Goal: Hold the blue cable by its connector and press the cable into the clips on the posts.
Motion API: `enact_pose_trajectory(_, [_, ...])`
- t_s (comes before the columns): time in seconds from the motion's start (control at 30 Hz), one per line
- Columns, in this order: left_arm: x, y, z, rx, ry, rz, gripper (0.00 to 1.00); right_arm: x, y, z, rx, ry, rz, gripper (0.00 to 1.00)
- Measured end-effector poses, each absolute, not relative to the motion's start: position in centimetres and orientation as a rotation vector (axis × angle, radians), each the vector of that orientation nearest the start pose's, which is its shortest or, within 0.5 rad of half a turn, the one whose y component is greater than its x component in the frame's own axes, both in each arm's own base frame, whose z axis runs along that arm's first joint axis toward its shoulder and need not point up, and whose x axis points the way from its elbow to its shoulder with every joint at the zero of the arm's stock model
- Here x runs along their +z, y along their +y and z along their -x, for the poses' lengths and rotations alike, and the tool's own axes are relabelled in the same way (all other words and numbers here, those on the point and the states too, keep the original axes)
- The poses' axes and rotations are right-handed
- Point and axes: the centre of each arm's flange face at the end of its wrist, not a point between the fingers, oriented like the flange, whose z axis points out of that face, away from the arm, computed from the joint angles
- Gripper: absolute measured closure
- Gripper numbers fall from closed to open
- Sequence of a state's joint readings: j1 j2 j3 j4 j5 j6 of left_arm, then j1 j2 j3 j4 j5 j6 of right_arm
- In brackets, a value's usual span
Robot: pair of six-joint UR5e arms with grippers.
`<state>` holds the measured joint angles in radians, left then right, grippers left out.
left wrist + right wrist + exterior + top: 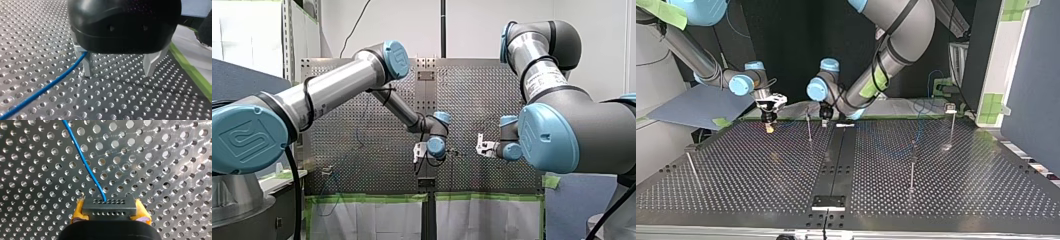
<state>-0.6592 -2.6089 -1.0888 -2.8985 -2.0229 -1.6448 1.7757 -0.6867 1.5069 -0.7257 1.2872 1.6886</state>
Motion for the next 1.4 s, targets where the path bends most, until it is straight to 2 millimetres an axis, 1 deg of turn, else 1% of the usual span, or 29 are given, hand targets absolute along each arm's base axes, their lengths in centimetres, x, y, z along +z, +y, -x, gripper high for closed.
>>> enact_pose_trajectory(0.1, [5.9,-53.5,-53.6,-0.087,1.848,-0.244,0.00,3.7,-63.5,-29.7,1.595,-1.123,-1.602,1.00])
enact_pose_trajectory(0.27, [9.1,-54.5,-52.8,-0.133,1.830,-0.237,0.00,3.7,-63.4,-29.8,1.600,-1.119,-1.608,1.00])
enact_pose_trajectory(0.33, [10.3,-55.1,-52.0,-0.148,1.826,-0.236,0.00,3.7,-63.4,-29.9,1.602,-1.117,-1.610,1.00])
enact_pose_trajectory(0.43, [11.6,-55.9,-50.4,-0.172,1.824,-0.237,0.00,3.7,-63.4,-29.9,1.603,-1.115,-1.612,1.00])
enact_pose_trajectory(0.5, [12.0,-56.4,-49.5,-0.190,1.822,-0.236,0.00,3.7,-63.4,-29.9,1.602,-1.115,-1.613,1.00])
enact_pose_trajectory(0.57, [11.9,-57.0,-48.2,-0.208,1.822,-0.241,0.00,3.7,-63.3,-29.9,1.602,-1.114,-1.614,1.00])
enact_pose_trajectory(0.67, [11.2,-57.6,-46.3,-0.211,1.834,-0.259,0.00,3.7,-63.3,-30.0,1.603,-1.112,-1.617,1.00])
enact_pose_trajectory(0.73, [10.8,-57.7,-45.4,-0.201,1.840,-0.264,0.00,3.7,-63.3,-30.0,1.606,-1.110,-1.620,1.00])
enact_pose_trajectory(0.83, [10.6,-57.9,-44.8,-0.191,1.842,-0.270,0.00,3.7,-63.2,-30.0,1.608,-1.108,-1.623,1.00])
enact_pose_trajectory(1.0, [10.5,-58.2,-44.3,-0.194,1.839,-0.279,0.00,3.7,-63.2,-30.1,1.609,-1.108,-1.625,1.00])
enact_pose_trajectory(1.23, [10.6,-58.6,-44.3,-0.210,1.818,-0.264,0.00,3.6,-63.2,-30.1,1.610,-1.111,-1.625,1.00])
enact_pose_trajectory(1.4, [9.8,-59.0,-44.3,-0.229,1.806,-0.248,0.00,3.6,-63.2,-30.1,1.610,-1.112,-1.625,1.00])
